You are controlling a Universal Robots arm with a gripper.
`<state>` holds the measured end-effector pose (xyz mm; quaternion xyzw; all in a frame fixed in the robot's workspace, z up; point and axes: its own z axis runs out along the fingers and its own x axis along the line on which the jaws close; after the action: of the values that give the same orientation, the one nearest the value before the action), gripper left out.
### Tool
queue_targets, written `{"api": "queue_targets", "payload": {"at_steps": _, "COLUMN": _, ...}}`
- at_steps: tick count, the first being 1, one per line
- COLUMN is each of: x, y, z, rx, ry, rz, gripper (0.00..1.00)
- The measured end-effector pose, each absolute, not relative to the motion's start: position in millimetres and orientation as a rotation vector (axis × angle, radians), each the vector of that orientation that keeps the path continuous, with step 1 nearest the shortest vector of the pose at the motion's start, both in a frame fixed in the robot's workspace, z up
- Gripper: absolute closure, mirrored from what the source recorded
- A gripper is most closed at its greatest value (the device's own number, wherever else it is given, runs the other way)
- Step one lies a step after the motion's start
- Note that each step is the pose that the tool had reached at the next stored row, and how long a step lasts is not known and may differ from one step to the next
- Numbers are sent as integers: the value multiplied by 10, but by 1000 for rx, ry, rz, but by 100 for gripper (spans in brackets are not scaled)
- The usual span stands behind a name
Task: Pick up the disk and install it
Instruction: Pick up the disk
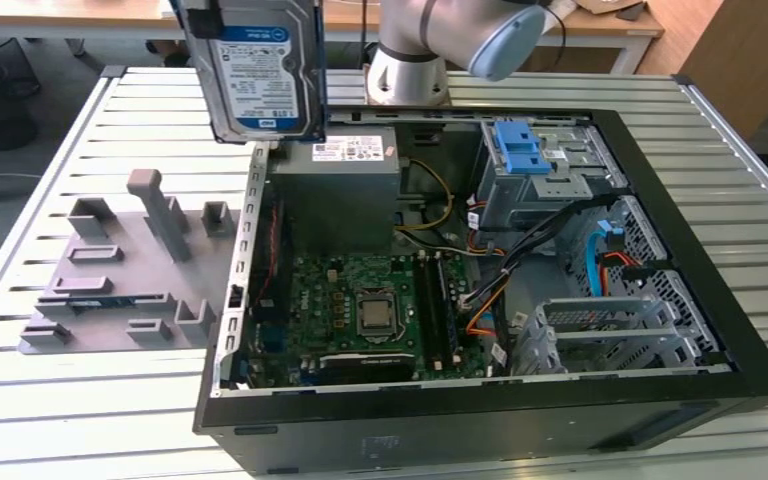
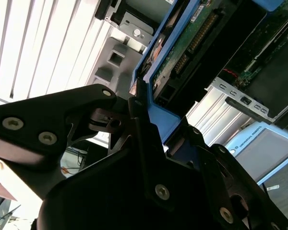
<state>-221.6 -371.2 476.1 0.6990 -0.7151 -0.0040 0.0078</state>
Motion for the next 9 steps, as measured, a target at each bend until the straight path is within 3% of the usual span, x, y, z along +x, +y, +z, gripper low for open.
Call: {"api": "queue_targets", "payload": {"at_steps": 9, "x": -2108, "y": -3828, "z": 4759, "rx": 2185, "ry": -2235, "rz": -12, "gripper": 64}}
